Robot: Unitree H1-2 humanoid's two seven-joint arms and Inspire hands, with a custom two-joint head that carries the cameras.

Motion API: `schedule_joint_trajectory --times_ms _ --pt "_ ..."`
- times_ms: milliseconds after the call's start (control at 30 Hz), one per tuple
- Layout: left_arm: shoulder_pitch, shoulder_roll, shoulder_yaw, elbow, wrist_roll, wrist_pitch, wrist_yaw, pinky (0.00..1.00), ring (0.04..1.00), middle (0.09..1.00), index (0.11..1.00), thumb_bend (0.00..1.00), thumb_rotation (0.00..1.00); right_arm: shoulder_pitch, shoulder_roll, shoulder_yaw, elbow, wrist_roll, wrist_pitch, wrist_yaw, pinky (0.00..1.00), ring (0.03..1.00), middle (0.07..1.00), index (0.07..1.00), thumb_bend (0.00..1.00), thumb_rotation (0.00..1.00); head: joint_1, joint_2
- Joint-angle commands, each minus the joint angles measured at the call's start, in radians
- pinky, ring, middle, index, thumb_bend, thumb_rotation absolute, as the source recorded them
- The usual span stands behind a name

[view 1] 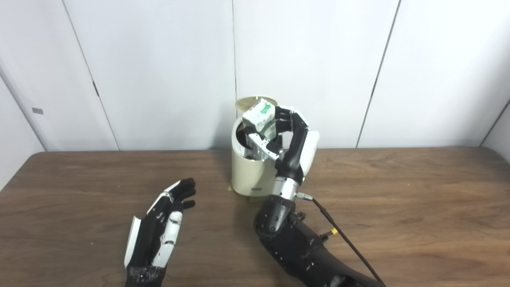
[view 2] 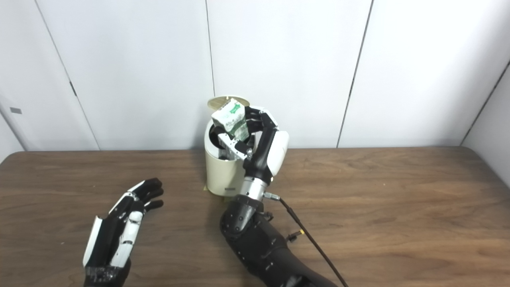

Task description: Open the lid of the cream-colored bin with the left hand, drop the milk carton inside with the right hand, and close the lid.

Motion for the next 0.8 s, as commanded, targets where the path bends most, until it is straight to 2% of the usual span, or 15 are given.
schedule_joint_trajectory --times_ms 0,267,400,767 --pt "0.166 -0.044 -0.014 -0.032 -0.002 -0.039 0.011 0.76 0.819 0.825 0.799 0.2 0.69 -0.083 0.005 0.003 -0.019 -0.019 -0.029 -0.005 0.41 0.444 0.492 0.503 0.51 0.0 0.001 0.001" --pt "0.169 -0.044 -0.01 -0.031 -0.012 -0.039 0.012 0.77 0.82 0.824 0.797 0.18 0.7 -0.088 0.011 0.004 -0.009 -0.021 -0.029 -0.016 0.39 0.438 0.495 0.509 0.51 0.0 0.0 0.002" --pt "0.17 -0.04 -0.011 -0.029 -0.013 -0.045 0.008 0.77 0.82 0.825 0.799 0.21 0.73 -0.087 0.011 0.007 -0.012 -0.024 -0.029 -0.016 0.38 0.437 0.496 0.51 0.51 0.0 0.003 -0.003" --pt "0.184 -0.036 -0.006 -0.023 -0.014 -0.056 0.008 0.76 0.817 0.823 0.798 0.22 0.77 -0.083 0.019 0.014 -0.013 -0.026 -0.029 -0.025 0.4 0.44 0.492 0.508 0.51 0.0 0.009 -0.018"
